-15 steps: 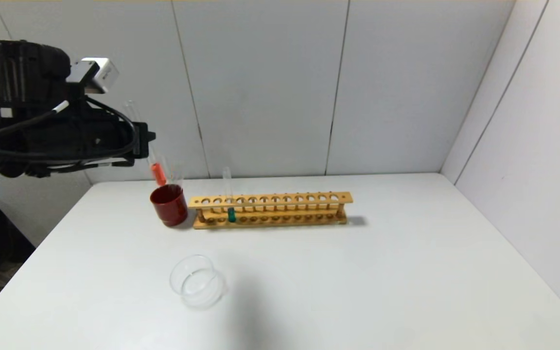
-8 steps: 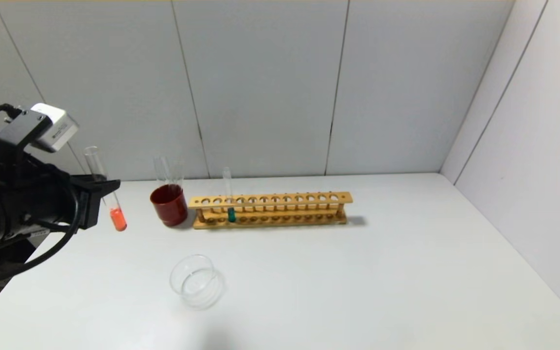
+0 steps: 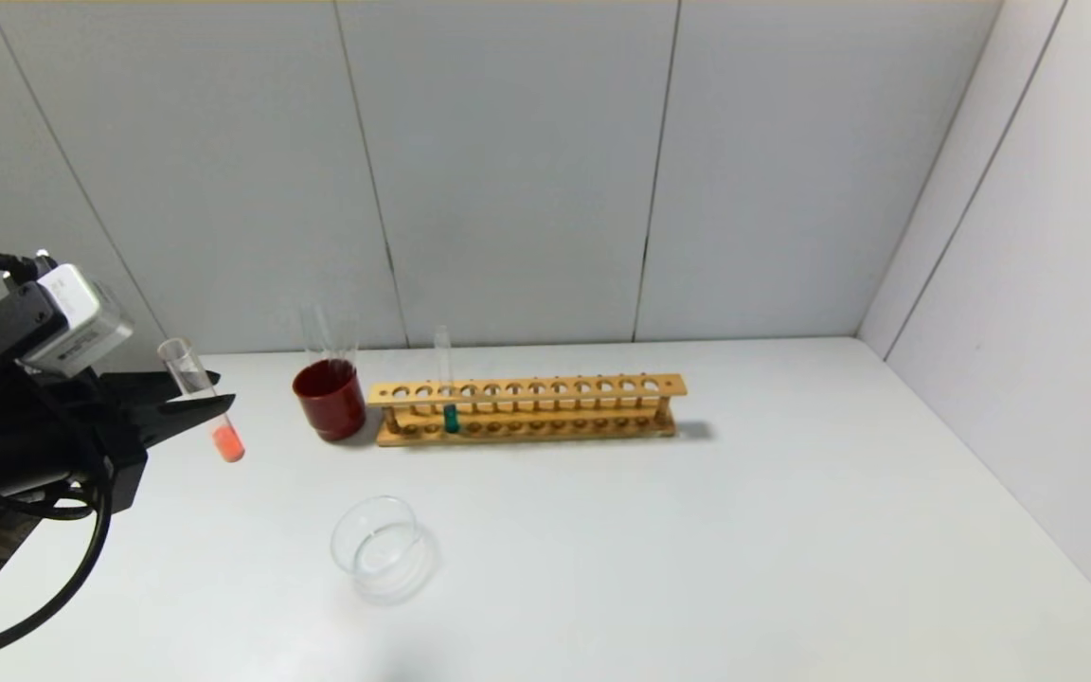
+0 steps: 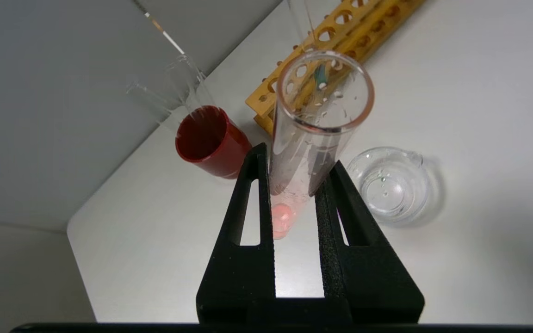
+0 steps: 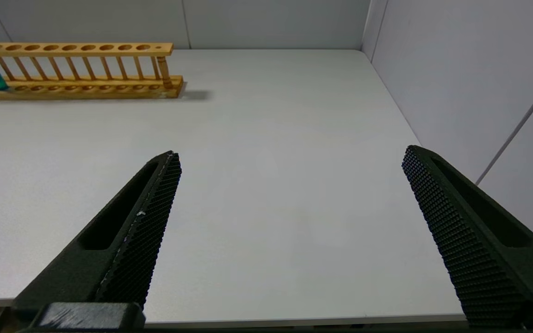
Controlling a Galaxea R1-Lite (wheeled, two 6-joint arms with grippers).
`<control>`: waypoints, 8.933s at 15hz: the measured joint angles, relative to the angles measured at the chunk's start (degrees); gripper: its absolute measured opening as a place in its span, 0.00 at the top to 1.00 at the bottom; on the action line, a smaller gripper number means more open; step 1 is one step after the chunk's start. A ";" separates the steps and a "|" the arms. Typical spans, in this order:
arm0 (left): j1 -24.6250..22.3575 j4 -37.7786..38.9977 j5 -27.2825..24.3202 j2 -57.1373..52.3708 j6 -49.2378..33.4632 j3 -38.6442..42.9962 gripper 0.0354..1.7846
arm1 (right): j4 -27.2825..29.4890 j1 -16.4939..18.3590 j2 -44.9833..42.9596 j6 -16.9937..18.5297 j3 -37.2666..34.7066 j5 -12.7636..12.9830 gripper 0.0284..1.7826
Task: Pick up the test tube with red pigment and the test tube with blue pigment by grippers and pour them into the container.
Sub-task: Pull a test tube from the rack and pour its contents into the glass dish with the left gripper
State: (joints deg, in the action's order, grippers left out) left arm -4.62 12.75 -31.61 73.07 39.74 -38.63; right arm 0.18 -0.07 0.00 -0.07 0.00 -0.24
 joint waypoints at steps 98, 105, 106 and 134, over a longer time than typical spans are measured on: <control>17.43 4.61 25.09 35.33 102.21 -9.85 0.84 | 0.00 -0.09 0.00 0.00 0.00 0.00 0.02; 18.09 4.72 26.99 35.56 103.29 -9.63 0.84 | 0.00 -0.09 0.00 0.00 0.00 0.02 0.02; 18.13 4.69 26.98 35.56 104.25 -9.74 0.84 | 0.00 -0.09 0.00 0.00 0.00 0.00 0.02; 19.47 12.80 31.23 32.02 110.23 -5.08 0.84 | 0.00 -0.09 0.00 0.00 0.00 0.00 0.02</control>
State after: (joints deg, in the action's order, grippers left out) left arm 14.85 25.55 -0.38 105.10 149.97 -43.72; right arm 0.18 -0.16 0.00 -0.07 0.00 -0.24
